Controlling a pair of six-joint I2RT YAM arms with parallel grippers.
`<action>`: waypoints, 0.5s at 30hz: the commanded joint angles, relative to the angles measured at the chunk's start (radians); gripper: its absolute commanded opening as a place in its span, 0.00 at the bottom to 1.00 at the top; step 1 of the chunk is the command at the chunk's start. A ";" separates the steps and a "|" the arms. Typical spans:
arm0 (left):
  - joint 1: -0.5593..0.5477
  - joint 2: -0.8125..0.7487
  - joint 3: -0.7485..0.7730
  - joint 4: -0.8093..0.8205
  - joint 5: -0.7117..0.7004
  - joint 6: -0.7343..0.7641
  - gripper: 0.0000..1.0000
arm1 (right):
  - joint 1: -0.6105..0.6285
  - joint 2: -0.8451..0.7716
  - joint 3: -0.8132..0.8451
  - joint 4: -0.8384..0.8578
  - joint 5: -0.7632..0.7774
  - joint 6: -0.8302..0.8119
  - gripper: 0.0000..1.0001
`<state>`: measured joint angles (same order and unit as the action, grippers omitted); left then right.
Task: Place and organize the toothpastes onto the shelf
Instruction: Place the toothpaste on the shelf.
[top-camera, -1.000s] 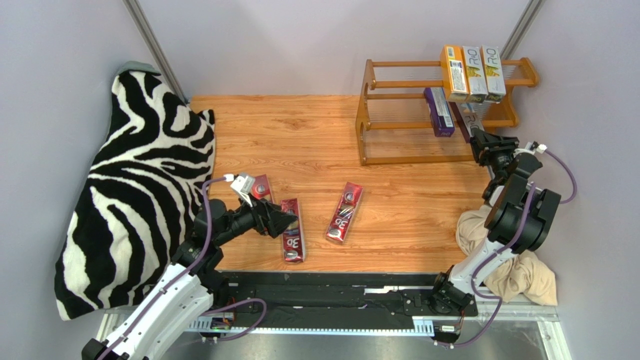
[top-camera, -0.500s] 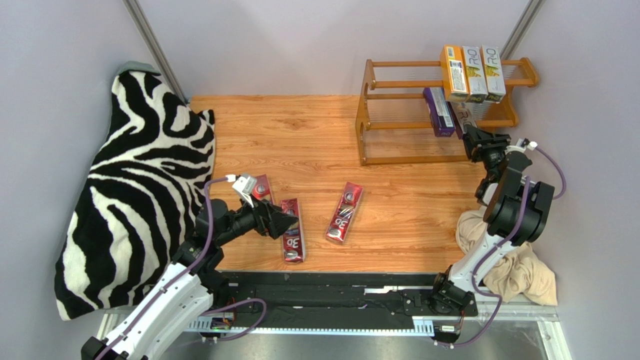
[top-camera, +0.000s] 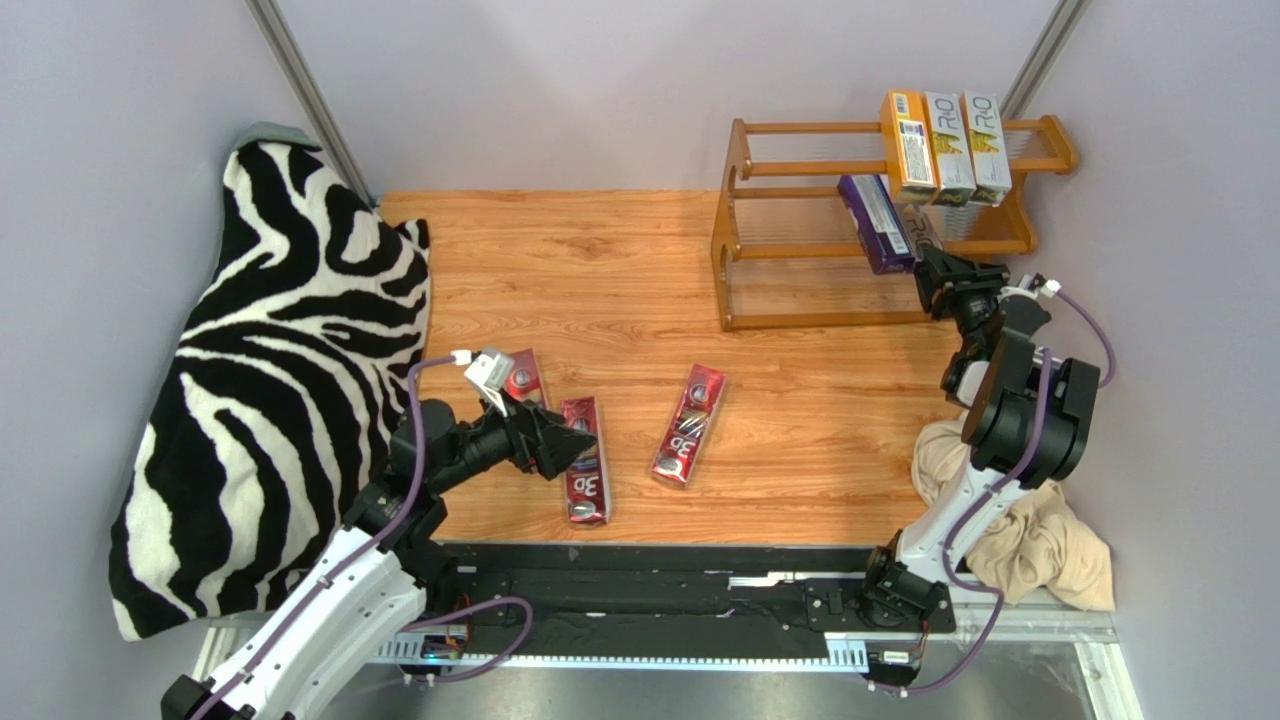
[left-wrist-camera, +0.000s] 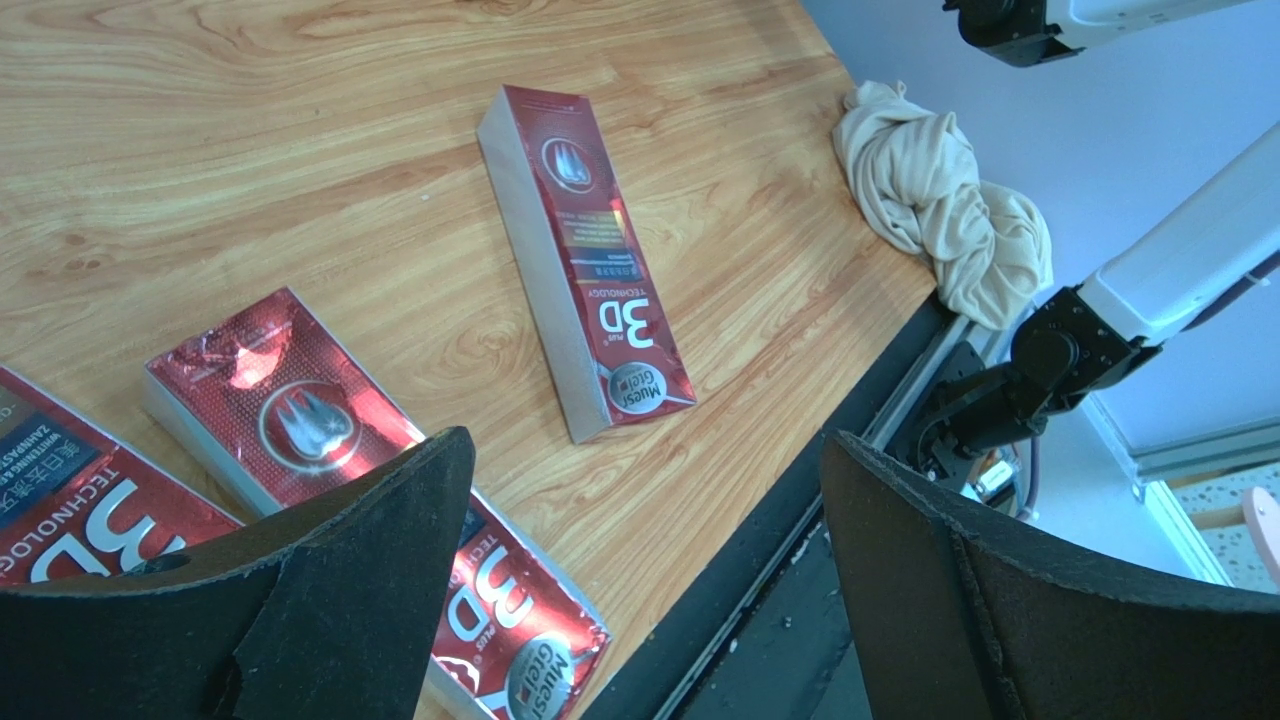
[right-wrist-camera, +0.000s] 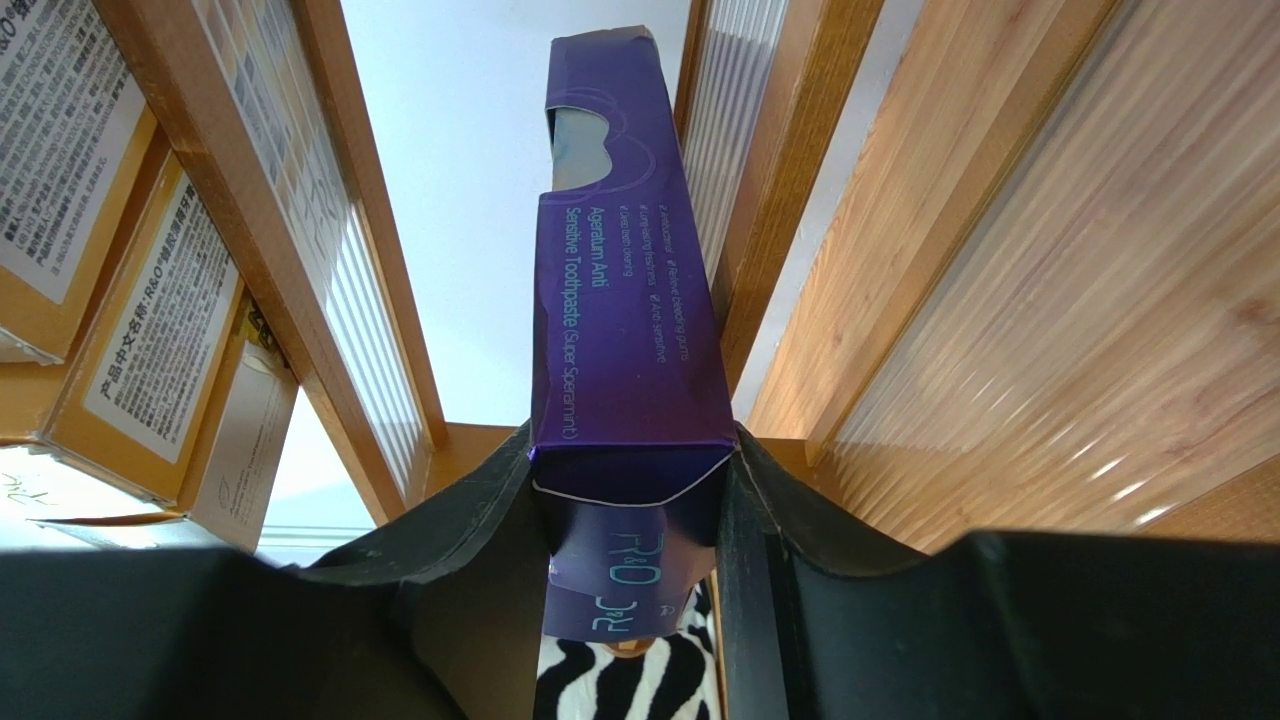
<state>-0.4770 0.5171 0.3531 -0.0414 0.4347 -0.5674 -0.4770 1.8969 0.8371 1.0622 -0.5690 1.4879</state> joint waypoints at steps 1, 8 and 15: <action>-0.005 -0.009 0.030 0.003 -0.004 0.024 0.94 | 0.023 -0.016 0.010 0.027 0.023 0.023 0.31; -0.006 -0.015 0.030 -0.002 -0.005 0.024 0.93 | 0.051 -0.022 0.011 0.018 0.023 0.022 0.46; -0.008 -0.020 0.032 -0.008 -0.004 0.021 0.93 | 0.052 -0.050 -0.010 0.015 0.023 0.017 0.65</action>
<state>-0.4782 0.5045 0.3531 -0.0433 0.4343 -0.5663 -0.4282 1.8961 0.8356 1.0573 -0.5503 1.5105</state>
